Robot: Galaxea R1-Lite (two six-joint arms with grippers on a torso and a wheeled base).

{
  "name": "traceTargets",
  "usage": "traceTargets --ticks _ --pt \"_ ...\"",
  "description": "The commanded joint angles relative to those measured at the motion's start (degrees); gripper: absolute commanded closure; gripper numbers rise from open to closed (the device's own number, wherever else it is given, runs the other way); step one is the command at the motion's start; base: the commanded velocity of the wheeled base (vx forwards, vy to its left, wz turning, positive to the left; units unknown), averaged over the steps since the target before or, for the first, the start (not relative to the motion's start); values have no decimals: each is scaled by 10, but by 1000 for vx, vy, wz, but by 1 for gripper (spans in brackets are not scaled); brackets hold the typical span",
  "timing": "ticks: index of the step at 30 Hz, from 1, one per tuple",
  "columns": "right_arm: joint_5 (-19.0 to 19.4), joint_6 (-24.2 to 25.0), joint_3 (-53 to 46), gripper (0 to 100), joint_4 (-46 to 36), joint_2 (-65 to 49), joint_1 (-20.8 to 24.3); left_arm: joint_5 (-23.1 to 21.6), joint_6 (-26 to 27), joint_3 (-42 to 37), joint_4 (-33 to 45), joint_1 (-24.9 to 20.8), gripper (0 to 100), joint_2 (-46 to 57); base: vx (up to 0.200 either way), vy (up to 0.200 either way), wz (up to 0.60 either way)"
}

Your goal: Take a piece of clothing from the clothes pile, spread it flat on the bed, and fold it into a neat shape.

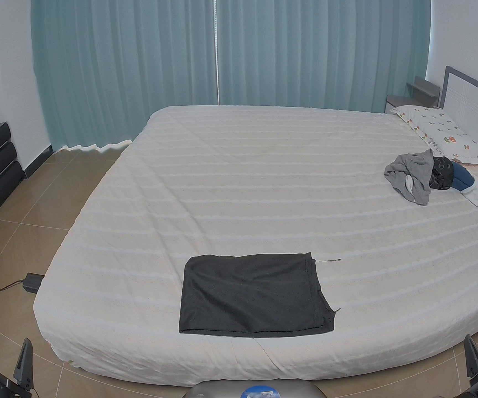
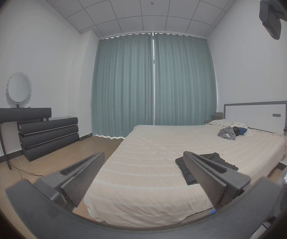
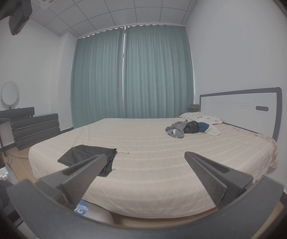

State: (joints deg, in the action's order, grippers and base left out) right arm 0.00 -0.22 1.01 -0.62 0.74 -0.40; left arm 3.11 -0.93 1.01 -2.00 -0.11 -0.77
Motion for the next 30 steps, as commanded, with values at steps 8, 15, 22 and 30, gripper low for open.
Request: traceTargets --ticks 8,15,22,30 --pt "-1 1 -7 0 1 -6 1 52 71 -6 -6 1 0 6 0 0 0" --pt "-1 0 -7 0 1 -6 1 -101 25 0 13 -3 0 -6 0 0 0" --pt "0 0 -7 0 0 -6 1 -64 39 -8 19 0 0 5 0 0 0" --pt "1 -1 -7 0 1 -6 1 -48 15 -8 21 0 0 5 0 0 0"
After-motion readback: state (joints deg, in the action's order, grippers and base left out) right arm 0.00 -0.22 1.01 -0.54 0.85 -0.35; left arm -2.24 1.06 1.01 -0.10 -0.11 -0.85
